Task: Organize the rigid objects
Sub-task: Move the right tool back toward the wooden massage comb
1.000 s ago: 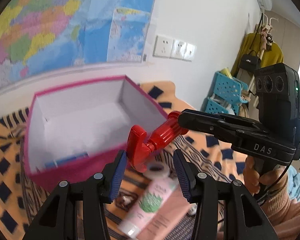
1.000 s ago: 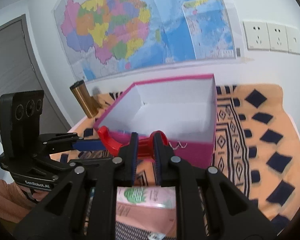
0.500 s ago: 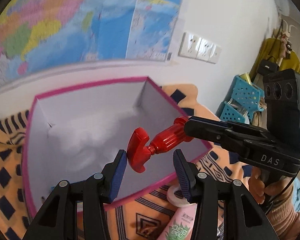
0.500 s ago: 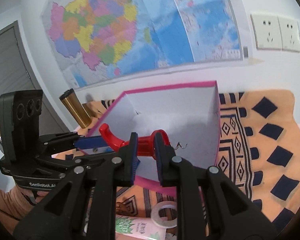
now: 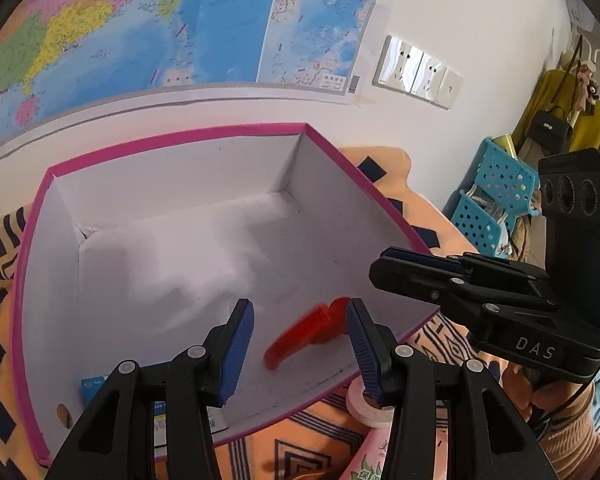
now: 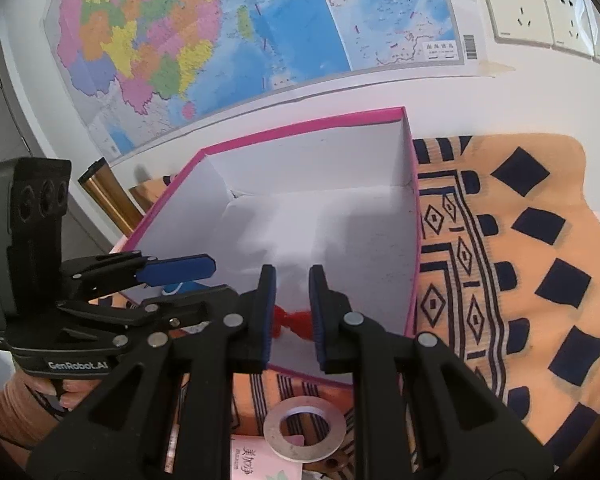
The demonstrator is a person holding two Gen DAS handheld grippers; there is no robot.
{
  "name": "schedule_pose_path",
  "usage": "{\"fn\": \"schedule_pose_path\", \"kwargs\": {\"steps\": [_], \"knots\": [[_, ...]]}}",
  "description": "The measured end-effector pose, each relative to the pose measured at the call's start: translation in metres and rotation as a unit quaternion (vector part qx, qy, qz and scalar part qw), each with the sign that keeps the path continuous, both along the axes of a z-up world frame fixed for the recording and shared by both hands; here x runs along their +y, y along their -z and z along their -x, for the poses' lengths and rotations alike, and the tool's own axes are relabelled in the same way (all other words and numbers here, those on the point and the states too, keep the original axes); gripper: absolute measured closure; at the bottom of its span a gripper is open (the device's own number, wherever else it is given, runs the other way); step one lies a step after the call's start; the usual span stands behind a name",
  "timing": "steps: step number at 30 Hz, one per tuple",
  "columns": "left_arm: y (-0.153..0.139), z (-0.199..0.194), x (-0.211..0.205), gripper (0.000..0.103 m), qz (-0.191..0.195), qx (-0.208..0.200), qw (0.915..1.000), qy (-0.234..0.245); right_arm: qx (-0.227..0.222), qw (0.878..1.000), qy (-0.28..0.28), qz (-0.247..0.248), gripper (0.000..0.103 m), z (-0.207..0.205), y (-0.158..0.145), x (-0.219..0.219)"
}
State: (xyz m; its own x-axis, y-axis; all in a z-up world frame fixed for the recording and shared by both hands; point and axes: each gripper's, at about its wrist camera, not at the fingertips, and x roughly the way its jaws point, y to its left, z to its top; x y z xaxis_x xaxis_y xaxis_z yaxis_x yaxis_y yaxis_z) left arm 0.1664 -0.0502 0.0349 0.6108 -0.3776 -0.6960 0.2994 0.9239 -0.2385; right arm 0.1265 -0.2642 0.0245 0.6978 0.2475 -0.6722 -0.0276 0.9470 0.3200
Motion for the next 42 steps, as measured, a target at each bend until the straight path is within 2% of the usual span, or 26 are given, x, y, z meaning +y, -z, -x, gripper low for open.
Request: {"fn": "schedule_pose_path", "kwargs": {"steps": [5, 7, 11, 17, 23, 28, 42], "knots": [[-0.009, 0.017, 0.008, 0.053, 0.01, -0.021, 0.9997, -0.003, -0.019, 1.0, 0.0, 0.004, 0.082, 0.017, -0.012, 0.001], [-0.013, 0.028, 0.01, 0.048, 0.01, -0.034, 0.9994, -0.001, -0.028, 1.0, -0.005, -0.005, 0.08, 0.028, -0.017, 0.0], [-0.019, 0.058, 0.012, 0.044, 0.002, -0.06, 0.9982, 0.0, -0.043, 0.999, -0.019, -0.02, 0.065, 0.054, -0.025, 0.001], [-0.017, 0.092, 0.012, 0.041, -0.001, -0.076, 0.997, 0.01, -0.025, 0.999, -0.024, -0.038, 0.062, 0.083, -0.013, -0.001], [0.004, 0.106, 0.003, 0.041, 0.001, -0.048, 0.9985, 0.025, 0.04, 0.998, -0.007, -0.043, 0.058, 0.09, 0.028, -0.006], [0.023, 0.111, -0.005, 0.041, -0.003, -0.019, 0.9991, 0.037, 0.074, 0.996, -0.001, -0.049, 0.058, 0.094, 0.052, -0.008], [0.06, 0.096, 0.018, 0.041, 0.014, 0.054, 0.9985, 0.001, 0.095, 0.993, 0.017, -0.071, 0.058, 0.104, 0.079, -0.017]]}}
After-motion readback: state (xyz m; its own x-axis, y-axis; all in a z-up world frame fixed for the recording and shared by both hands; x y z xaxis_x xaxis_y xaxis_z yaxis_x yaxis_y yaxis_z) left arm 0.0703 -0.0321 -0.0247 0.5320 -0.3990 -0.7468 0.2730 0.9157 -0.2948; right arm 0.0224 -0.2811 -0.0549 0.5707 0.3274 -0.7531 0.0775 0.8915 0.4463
